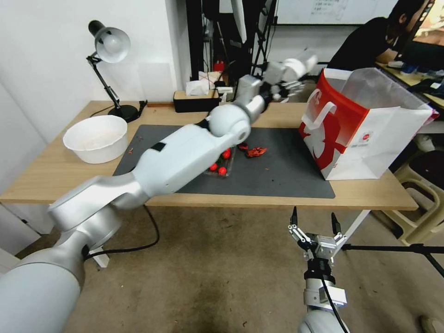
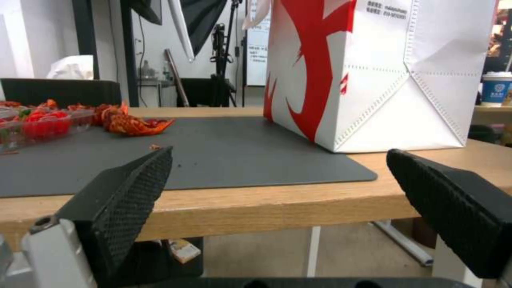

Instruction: Pick up the trash from the table and place it into the takeout bag.

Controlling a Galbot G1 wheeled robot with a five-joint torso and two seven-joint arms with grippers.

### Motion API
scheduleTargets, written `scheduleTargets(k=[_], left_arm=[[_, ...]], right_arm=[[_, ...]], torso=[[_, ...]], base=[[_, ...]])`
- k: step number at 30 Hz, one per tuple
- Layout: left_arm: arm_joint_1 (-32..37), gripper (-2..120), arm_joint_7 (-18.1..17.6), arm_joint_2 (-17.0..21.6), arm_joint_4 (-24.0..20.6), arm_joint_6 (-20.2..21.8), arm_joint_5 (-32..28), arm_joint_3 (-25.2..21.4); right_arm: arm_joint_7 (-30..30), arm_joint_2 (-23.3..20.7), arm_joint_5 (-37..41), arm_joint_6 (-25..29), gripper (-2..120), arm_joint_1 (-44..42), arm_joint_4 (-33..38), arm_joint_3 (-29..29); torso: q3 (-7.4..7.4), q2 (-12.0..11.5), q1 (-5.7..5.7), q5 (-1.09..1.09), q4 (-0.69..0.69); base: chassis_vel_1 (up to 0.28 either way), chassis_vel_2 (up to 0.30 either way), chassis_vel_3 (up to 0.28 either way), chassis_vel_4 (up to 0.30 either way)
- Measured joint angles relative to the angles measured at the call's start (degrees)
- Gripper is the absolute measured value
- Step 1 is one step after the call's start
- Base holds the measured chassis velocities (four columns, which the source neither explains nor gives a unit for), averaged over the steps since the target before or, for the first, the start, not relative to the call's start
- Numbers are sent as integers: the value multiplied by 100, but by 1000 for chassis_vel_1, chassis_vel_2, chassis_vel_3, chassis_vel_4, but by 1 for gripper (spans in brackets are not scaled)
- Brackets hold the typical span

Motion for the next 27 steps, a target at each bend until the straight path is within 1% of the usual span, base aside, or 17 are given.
scheduleTargets(k=[1, 5, 6, 9, 10, 12, 13, 14, 15, 19, 27], left_arm=[[0, 71, 0, 0, 0, 0, 0, 0], [-128, 71, 10, -388, 180, 2, -71, 105], [-128, 71, 10, -388, 180, 2, -71, 105], [-235, 71, 34, -721, 444, -2, -76, 151], [-235, 71, 34, -721, 444, -2, -76, 151], [-274, 71, 63, -950, 643, -10, -76, 170], [-274, 71, 63, -950, 643, -10, -76, 170], [-289, 71, 84, -1033, 714, -26, -95, 198], [-299, 71, 96, -1052, 730, -44, -123, 238], [-302, 71, 106, -1077, 741, -78, -175, 424], [-249, 71, 162, -1063, 746, -96, -190, 554]], right_arm=[[0, 0, 0, 0, 100, 0, 0, 0], [6, 7, -6, 0, 100, -13, 4, 10], [6, 7, -6, 0, 100, -13, 4, 10], [11, 21, -11, 2, 100, -16, 5, 13], [11, 21, -11, 2, 100, -16, 5, 13], [14, 32, -16, 3, 100, -15, 5, 14], [14, 32, -16, 3, 100, -15, 5, 14], [17, 38, -18, 3, 100, -12, 3, 13], [18, 39, -20, 3, 100, -6, -3, 11], [19, 38, -27, 1, 100, 45, -74, -25], [16, 38, -34, -1, 100, 102, -135, -74]], torso=[[0, 0, 0, 0, 0], [0, 0, 0, 0, 0], [0, 0, 0, 0, 0], [0, 0, 0, 0, 0], [0, 0, 0, 0, 0], [0, 0, 0, 0, 0], [0, 0, 0, 0, 0], [0, 0, 0, 0, -1], [0, 0, 0, 0, -2], [0, 0, 0, -1, 0], [0, 0, 0, -1, 0]], base=[[0, 0, 0, 0], [0, 0, 0, 0], [0, 0, 0, 0], [0, 0, 0, 0], [0, 0, 0, 0], [0, 0, 0, 0], [0, 0, 0, 0], [0, 0, 0, 0], [0, 0, 0, 0], [0, 0, 0, 0], [0, 0, 0, 0]])
